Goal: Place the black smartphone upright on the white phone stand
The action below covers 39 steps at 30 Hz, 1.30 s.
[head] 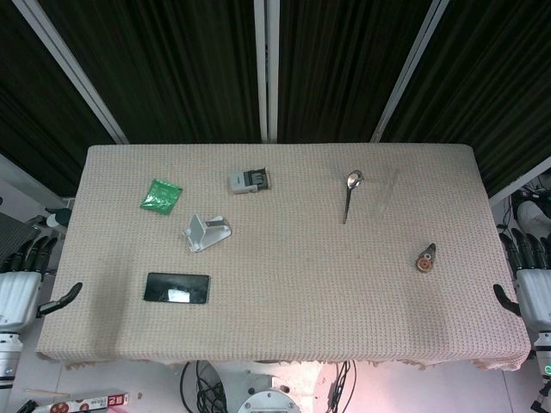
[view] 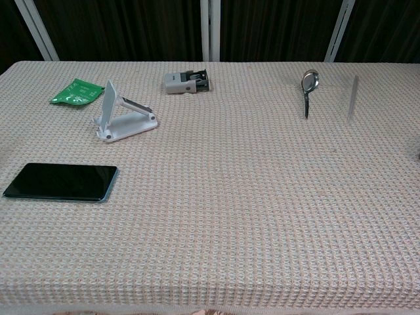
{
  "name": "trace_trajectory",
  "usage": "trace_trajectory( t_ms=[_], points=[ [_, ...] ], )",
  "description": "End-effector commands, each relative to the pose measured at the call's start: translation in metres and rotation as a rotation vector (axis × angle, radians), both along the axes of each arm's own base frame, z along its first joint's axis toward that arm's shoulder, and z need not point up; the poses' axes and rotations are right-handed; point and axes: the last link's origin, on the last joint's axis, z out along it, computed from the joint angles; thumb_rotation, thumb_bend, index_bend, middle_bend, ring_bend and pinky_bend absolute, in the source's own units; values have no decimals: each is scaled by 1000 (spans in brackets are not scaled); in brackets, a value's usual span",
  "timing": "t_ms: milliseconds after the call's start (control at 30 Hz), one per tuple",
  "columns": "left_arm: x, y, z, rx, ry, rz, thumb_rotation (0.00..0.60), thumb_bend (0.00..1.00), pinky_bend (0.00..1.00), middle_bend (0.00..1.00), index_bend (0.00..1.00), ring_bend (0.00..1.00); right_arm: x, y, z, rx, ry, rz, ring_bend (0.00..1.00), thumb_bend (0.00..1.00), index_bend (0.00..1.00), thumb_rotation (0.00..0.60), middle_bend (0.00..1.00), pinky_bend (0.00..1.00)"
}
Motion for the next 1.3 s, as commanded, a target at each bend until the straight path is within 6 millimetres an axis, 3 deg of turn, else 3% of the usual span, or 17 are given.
trace_trajectory(
  t_ms=[33,367,433,500,567,700,1067,1300],
  points=[
    [2,-1,-3,-1,-10,-24,0,124,205,84,73,65,0,-1,1,-8,-2,0,0,203,0,600,0,0],
    [17,-3,-18,-75,-81,-108,2,126,206,84,72,66,3,0,5,-25,-3,2,0,203,0,600,0,0],
    [20,-2,-23,-92,-78,-107,101,129,206,78,72,66,4,-2,7,-31,-2,3,0,203,0,600,0,0],
    [25,-1,-32,-121,-73,-89,307,132,206,63,73,66,5,-5,7,-32,1,2,0,203,0,600,0,0],
    [35,2,-44,-158,-118,-67,423,133,206,61,80,66,7,-7,8,-31,6,3,0,203,0,600,0,0],
    [52,6,-70,-234,-129,-83,582,134,206,61,84,66,11,-12,10,-35,6,16,0,204,0,600,0,0],
    [89,23,-149,-405,-169,-162,600,135,208,59,84,66,10,-10,13,-35,-4,18,0,205,0,600,0,0],
    [100,35,-172,-414,-125,-157,600,134,209,64,118,65,8,-9,14,-40,-3,32,0,206,0,600,0,0]
  ],
)
